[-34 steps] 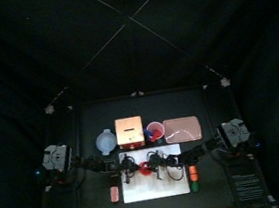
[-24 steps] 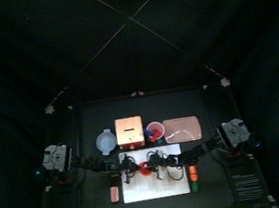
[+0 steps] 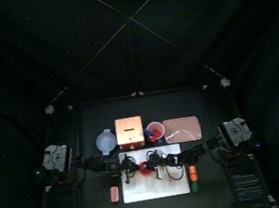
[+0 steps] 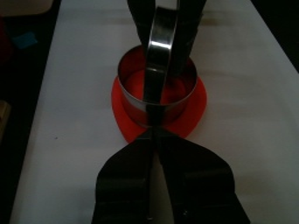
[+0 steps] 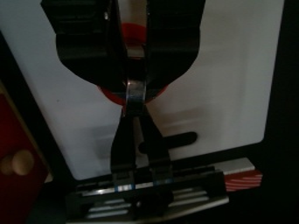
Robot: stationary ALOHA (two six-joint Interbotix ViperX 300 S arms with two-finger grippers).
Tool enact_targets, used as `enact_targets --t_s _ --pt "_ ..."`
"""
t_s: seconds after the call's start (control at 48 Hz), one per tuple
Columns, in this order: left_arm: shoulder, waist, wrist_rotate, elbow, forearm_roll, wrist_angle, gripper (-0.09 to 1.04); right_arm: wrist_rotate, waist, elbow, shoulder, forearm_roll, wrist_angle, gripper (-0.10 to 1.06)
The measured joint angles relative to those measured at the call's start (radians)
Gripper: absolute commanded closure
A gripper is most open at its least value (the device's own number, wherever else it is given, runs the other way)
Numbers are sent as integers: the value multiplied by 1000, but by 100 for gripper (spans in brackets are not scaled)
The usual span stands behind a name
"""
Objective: Get the cutter from the drawer then cut the dough then place the extra dough in the bowl
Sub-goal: Place the extra dough in the bowl
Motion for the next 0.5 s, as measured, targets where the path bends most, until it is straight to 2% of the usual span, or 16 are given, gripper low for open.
enact_targets --t_s 0.5 --pt "0 0 2 -2 0 2 41 0 -12 35 -77 -11 -106 48"
